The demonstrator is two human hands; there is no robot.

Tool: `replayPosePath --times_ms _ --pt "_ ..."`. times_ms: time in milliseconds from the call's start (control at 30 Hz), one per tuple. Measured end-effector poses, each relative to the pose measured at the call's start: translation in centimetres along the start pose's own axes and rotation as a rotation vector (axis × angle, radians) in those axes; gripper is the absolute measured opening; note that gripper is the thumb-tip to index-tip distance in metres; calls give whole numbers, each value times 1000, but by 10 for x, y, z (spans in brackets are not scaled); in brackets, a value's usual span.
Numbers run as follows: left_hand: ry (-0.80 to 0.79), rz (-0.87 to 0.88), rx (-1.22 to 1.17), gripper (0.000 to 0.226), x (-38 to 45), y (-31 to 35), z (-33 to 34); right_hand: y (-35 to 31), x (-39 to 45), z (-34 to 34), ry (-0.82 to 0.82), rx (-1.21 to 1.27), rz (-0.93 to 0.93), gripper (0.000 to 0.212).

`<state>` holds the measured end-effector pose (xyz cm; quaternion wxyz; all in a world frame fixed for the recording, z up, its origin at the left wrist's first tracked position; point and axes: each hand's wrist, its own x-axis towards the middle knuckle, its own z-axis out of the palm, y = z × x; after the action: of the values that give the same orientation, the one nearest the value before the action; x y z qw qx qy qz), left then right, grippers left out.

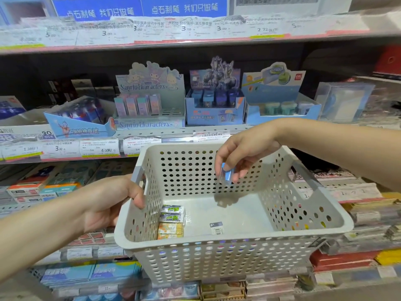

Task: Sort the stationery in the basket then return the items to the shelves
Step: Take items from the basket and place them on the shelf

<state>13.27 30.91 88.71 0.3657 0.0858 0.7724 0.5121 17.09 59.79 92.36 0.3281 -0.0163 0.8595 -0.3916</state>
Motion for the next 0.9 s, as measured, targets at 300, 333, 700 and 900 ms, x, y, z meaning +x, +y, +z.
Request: replayPosePath --times_ms 300,333,700,900 --pt "67 25 31 75 -5 0 5 -22 -18 -31 221 -4 -159 18" --pt "81 24 34 74 -5 0 6 -27 -21 -36 285 -27 -185 17" --pt "126 -57 30 78 -4 5 8 -65 12 -80 1003 -582 -200 37" --pt "138 -77 17 79 -3 10 8 -72 31 -86 968 -692 -218 38"
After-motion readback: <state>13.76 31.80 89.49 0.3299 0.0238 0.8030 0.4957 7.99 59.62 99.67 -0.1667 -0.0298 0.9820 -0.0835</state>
